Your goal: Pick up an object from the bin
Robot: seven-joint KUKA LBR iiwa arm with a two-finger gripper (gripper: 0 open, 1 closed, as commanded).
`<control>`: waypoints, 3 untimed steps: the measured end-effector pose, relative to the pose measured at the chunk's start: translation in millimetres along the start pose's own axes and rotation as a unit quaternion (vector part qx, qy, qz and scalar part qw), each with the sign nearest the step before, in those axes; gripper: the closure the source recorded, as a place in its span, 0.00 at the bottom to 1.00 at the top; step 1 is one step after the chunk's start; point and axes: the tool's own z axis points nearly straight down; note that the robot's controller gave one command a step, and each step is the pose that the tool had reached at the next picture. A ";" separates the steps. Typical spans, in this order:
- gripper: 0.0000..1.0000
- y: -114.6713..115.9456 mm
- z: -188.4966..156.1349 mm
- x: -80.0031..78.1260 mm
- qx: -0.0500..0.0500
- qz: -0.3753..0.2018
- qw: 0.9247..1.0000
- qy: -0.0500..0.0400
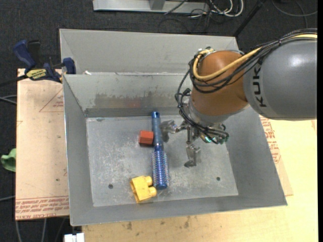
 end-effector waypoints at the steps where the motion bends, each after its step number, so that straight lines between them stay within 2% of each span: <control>1: 0.00 0.0 0.0 0.0 0.000 0.000 1.000 0.000; 3: 0.00 0.0 0.1 0.0 0.000 0.000 1.000 0.000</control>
Offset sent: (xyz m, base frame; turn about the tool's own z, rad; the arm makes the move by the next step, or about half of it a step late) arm 0.0000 0.0000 0.0000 0.0000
